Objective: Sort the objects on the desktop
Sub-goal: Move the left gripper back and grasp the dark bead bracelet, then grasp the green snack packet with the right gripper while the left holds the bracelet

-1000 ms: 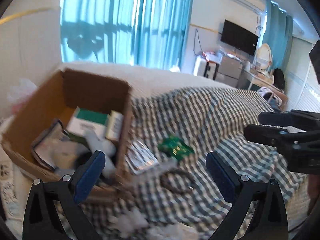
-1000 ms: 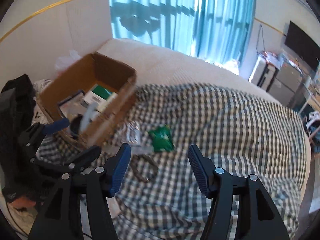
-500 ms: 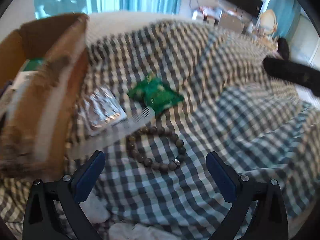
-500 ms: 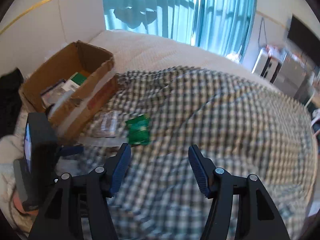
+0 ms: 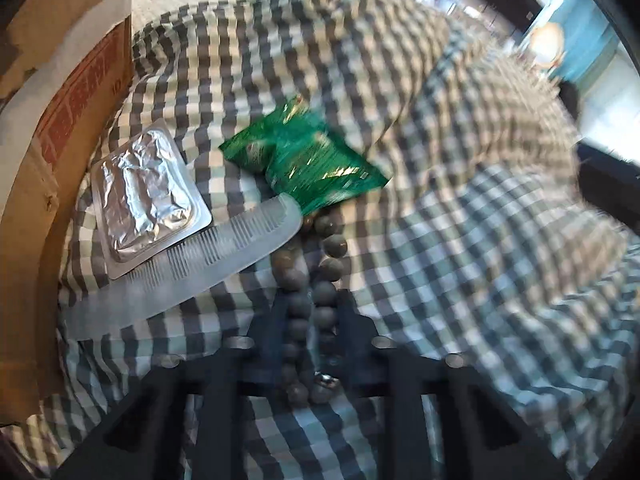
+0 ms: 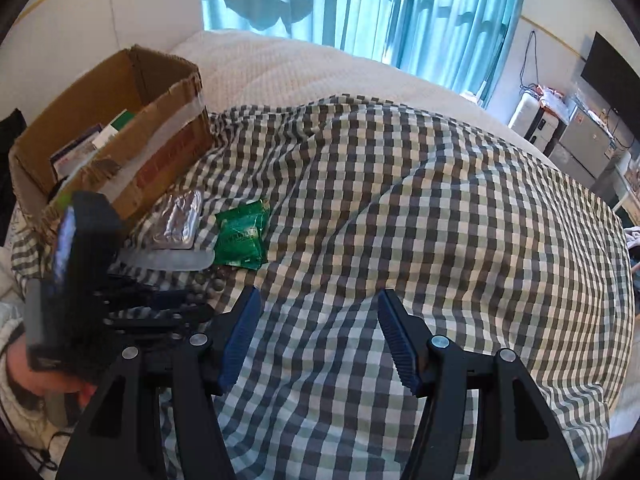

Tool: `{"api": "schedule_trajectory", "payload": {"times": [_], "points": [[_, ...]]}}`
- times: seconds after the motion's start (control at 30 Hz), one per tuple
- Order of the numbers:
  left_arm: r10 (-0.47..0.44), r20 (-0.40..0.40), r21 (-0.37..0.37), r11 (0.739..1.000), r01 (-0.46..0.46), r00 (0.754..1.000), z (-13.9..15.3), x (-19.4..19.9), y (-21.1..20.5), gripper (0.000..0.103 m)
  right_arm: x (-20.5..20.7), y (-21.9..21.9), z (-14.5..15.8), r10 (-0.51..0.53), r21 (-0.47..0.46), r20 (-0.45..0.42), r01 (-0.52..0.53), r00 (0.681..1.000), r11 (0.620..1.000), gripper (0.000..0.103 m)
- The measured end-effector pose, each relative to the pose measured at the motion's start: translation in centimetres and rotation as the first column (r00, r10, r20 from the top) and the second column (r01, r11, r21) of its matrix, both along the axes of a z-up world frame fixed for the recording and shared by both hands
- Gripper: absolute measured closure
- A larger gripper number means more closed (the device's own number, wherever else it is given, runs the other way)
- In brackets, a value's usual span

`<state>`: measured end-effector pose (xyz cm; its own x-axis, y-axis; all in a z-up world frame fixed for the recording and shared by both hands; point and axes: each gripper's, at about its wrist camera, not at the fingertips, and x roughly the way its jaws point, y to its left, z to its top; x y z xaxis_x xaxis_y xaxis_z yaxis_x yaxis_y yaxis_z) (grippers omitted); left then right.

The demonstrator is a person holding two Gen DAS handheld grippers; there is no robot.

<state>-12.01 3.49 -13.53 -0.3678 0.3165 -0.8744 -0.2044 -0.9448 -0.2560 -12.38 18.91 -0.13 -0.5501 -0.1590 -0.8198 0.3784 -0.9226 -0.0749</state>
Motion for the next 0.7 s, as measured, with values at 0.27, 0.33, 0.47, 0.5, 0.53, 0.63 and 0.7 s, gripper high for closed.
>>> {"api": "schedule_trajectory", "payload": {"times": [0.27, 0.33, 0.47, 0.5, 0.53, 0.63, 0.7], "points": [[0.123, -0.14, 0.066, 0.991, -0.115, 0.983, 3.1, 2.4, -3.1, 0.092, -2.4, -1.8, -2.3, 0.009, -0.067, 0.067, -0.004, 0.998, 0.998, 0.042], [0.146, -0.18, 0.059, 0.989, -0.137, 0.973, 4.0, 3.0, -3.6, 0.092, -3.4, -2.3, -2.7, 0.023, -0.086, 0.072, -0.017, 0.997, 0.996, 0.044], [0.138, -0.146, 0.089, 0.988, -0.126, 0.98, 3.5, 2.7, -4.1, 0.092, -5.2, -3.4, -4.1, 0.038, -0.077, 0.084, -0.032, 0.996, 0.997, 0.044], [0.129, -0.133, 0.094, 0.989, -0.118, 0.983, 3.2, 2.6, -3.8, 0.092, -5.5, -3.5, -4.4, 0.034, -0.07, 0.084, -0.028, 0.996, 0.997, 0.044], [0.117, -0.116, 0.094, 0.99, -0.106, 0.986, 3.1, 2.4, -3.5, 0.092, -5.9, -3.4, -4.7, 0.031, -0.076, 0.089, -0.024, 0.996, 0.997, 0.044], [0.097, -0.089, 0.073, 0.993, -0.091, 0.991, 1.9, 1.7, -2.5, 0.092, -6.3, -3.0, -5.6, 0.024, -0.092, 0.124, -0.012, 0.992, 0.996, 0.044], [0.09, -0.051, 0.08, 0.993, -0.086, 0.995, 1.1, 1.2, -2.5, 0.092, -6.4, -2.8, -6.0, 0.02, -0.099, 0.131, -0.007, 0.991, 0.995, 0.044]]}}
